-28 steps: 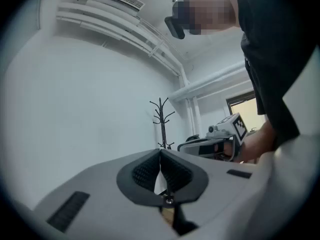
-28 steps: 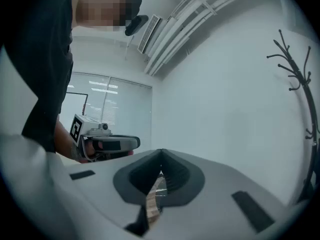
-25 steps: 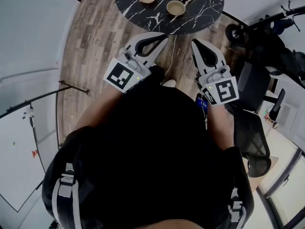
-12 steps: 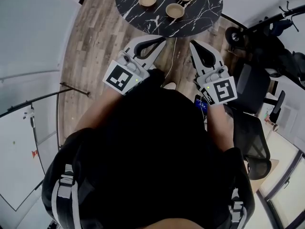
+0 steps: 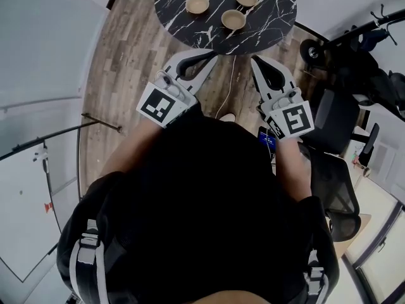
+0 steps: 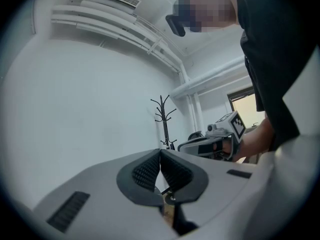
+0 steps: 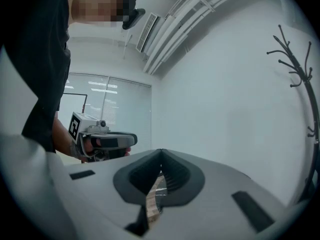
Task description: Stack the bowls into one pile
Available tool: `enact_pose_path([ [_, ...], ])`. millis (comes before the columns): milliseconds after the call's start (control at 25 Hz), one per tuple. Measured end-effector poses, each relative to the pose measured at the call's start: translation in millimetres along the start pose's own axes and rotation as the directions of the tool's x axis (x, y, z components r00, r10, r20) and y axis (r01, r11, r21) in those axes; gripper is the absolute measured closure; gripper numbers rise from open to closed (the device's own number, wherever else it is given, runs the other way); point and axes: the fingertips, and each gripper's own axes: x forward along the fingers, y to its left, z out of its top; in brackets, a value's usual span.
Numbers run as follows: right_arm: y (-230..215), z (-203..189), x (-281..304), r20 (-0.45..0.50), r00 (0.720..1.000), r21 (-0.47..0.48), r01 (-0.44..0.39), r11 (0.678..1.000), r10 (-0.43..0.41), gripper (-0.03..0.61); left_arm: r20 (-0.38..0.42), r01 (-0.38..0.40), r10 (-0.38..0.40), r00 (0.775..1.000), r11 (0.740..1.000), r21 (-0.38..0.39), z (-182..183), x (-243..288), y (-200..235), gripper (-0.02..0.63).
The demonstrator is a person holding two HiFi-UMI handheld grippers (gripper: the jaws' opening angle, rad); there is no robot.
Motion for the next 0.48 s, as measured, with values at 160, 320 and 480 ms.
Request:
enact_pose_path([
  [160, -3.0, -1.0, 19.6, -0.004, 1.0, -0.003, 0.015, 1.0, -0.015, 0.58, 0.007, 0.012, -0.012, 1.0, 1.0, 0.0, -3.5, -0.2, 21.4, 0.609],
  [320, -8.3, -1.9, 50.2, -0.017, 0.999, 0.003, 0.04, 0.999, -0.04, 0.58, 0.005, 0.036, -0.036, 0.999, 0.999, -0.007, -8.4, 1.4, 55.1, 0.609],
  [480, -11.9, -8.0, 91.5, -0.046, 0.997, 0.012, 0.059, 0.998, -0.058, 0.58, 0.006, 0.059, -0.059, 0.998, 0.998, -0.014, -14.5, 3.0, 98.9, 0.609],
])
